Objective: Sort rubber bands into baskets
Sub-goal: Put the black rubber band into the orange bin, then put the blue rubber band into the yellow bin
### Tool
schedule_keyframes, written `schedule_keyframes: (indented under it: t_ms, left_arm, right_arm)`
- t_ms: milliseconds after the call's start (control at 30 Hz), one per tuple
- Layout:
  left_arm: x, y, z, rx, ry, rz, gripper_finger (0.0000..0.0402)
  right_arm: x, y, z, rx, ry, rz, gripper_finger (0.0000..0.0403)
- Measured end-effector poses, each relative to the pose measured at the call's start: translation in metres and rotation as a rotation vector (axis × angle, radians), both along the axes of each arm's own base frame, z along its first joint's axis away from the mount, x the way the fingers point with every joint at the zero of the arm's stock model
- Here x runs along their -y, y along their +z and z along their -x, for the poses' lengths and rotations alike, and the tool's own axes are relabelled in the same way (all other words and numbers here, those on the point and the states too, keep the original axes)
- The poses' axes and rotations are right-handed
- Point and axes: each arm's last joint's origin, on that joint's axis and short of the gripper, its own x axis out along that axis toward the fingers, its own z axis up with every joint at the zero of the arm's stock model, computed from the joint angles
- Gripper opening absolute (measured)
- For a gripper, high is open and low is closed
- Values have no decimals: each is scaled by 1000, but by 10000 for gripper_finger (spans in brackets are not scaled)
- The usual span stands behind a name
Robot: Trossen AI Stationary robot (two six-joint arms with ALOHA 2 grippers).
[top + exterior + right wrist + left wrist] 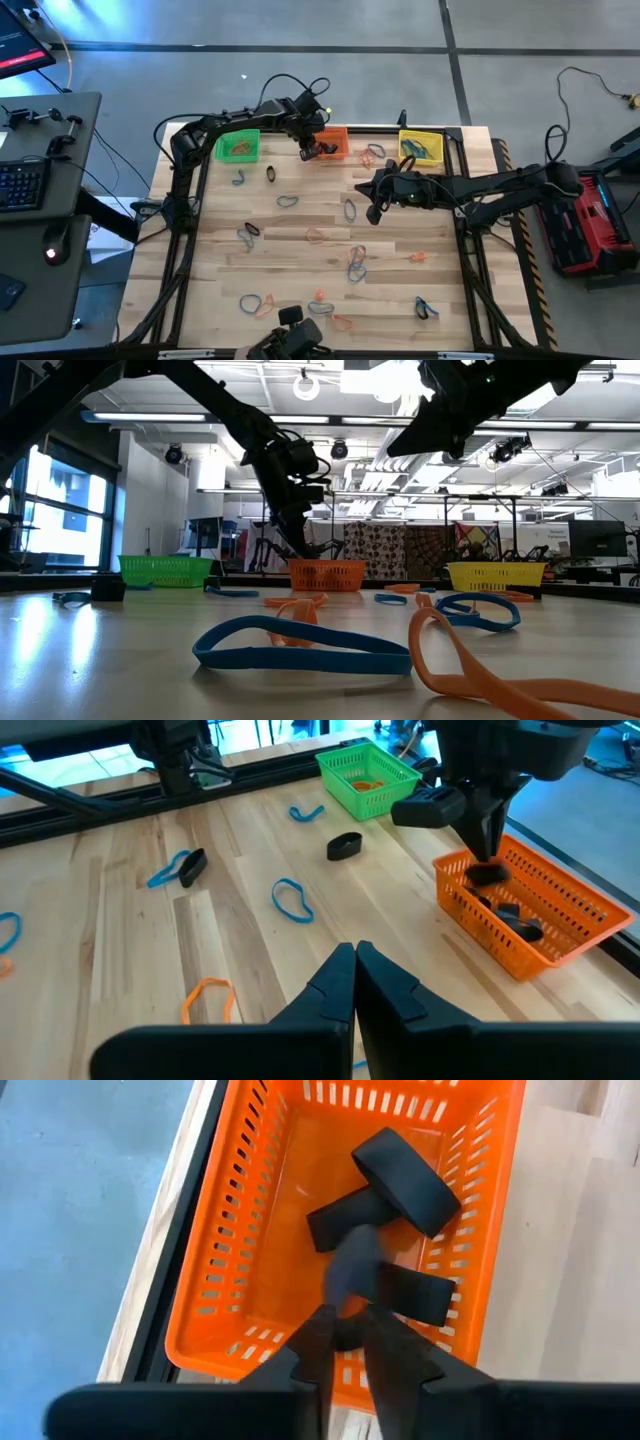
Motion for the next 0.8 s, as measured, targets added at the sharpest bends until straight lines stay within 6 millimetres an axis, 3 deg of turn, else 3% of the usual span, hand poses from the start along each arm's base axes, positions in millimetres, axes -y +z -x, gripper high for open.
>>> schedule_keyframes:
  t_ms: [167,300,433,633,800]
  left_arm:
    - [0,0,0,-10,1,-16,90]
    - [4,7,2,-27,6,-34,103]
    - [14,23,3,53,-9,-95,80]
    - [38,41,15,269,-10,-215,11]
    - [64,52,39,455,13,-281,7]
  right_arm:
    - [0,0,0,-1,-3,-7,0]
    - [0,-1,0,-7,-4,-9,0]
    - [0,-2,1,-14,-6,-13,0]
    - [0,-2,1,-22,-6,-15,0]
    - [-1,-2,1,-21,4,-20,0]
